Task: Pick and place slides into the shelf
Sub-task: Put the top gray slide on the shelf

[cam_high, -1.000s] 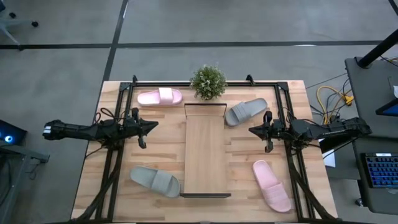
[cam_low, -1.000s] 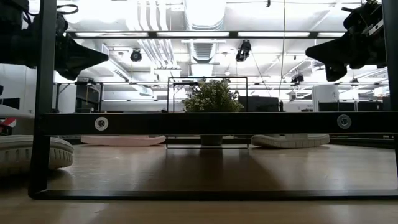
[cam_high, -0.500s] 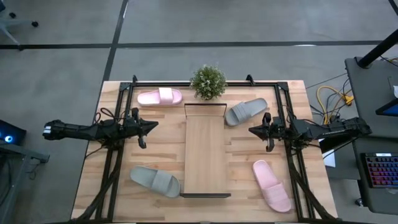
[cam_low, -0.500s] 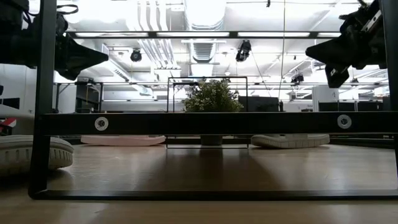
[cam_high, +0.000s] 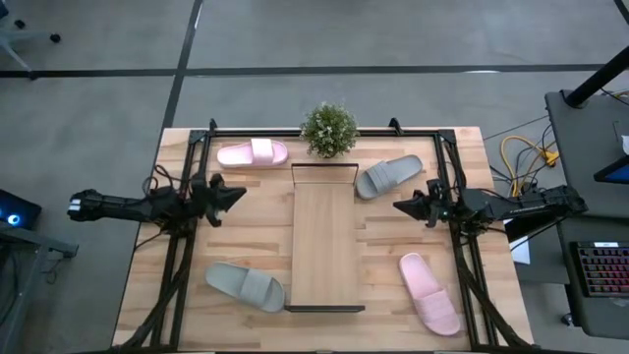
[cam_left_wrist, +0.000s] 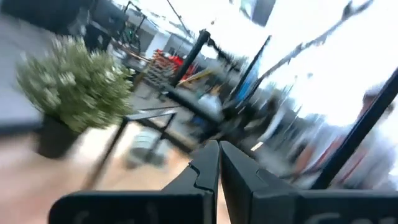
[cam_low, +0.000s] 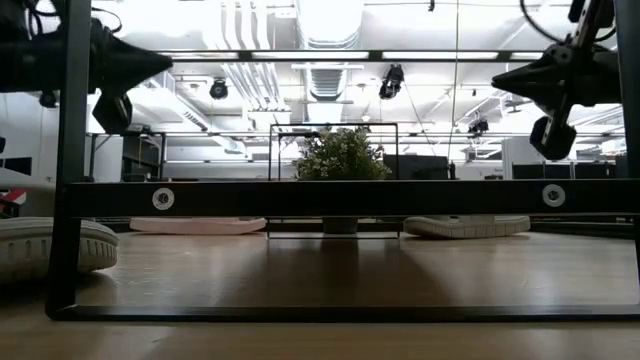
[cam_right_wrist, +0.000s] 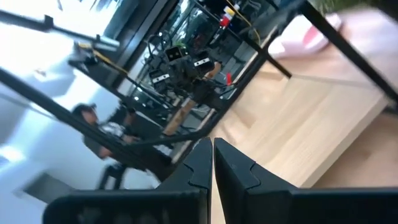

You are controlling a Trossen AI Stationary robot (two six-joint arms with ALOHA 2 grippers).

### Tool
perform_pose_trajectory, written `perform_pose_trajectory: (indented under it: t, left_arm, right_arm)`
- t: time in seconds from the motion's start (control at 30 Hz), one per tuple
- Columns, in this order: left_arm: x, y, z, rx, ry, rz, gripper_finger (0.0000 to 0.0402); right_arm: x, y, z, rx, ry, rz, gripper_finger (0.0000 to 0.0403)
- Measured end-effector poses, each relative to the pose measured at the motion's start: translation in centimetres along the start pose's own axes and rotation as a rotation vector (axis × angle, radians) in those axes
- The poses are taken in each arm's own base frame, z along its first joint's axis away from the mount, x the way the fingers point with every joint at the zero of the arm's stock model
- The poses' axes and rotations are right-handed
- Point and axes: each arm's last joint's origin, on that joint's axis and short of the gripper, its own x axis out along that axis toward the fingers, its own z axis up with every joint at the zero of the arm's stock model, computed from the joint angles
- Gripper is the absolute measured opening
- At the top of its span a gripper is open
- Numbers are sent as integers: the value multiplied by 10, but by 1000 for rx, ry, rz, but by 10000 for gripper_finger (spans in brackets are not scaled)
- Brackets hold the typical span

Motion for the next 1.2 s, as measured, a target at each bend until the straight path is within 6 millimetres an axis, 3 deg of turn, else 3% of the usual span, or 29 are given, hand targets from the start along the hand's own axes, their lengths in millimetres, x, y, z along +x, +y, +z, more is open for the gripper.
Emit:
perform_pose_trajectory:
  t: [0.1,0.23,0.4,0.67,1.2]
  left_arm:
    - [0,-1,1,-140,-12,-9,0]
    - [0,-2,4,-178,-34,-26,0]
    - [-1,-7,12,-429,-100,-96,0]
    - [-1,-9,14,-605,-94,-141,0]
    - [8,-5,1,-748,-9,-55,0]
  right_arm:
    - [0,0,0,88,0,0,9]
    - [0,0,0,127,-2,1,9]
    - [0,0,0,235,-5,1,9]
    - [0,0,0,416,-4,2,9]
    - [0,13,8,303,19,35,9]
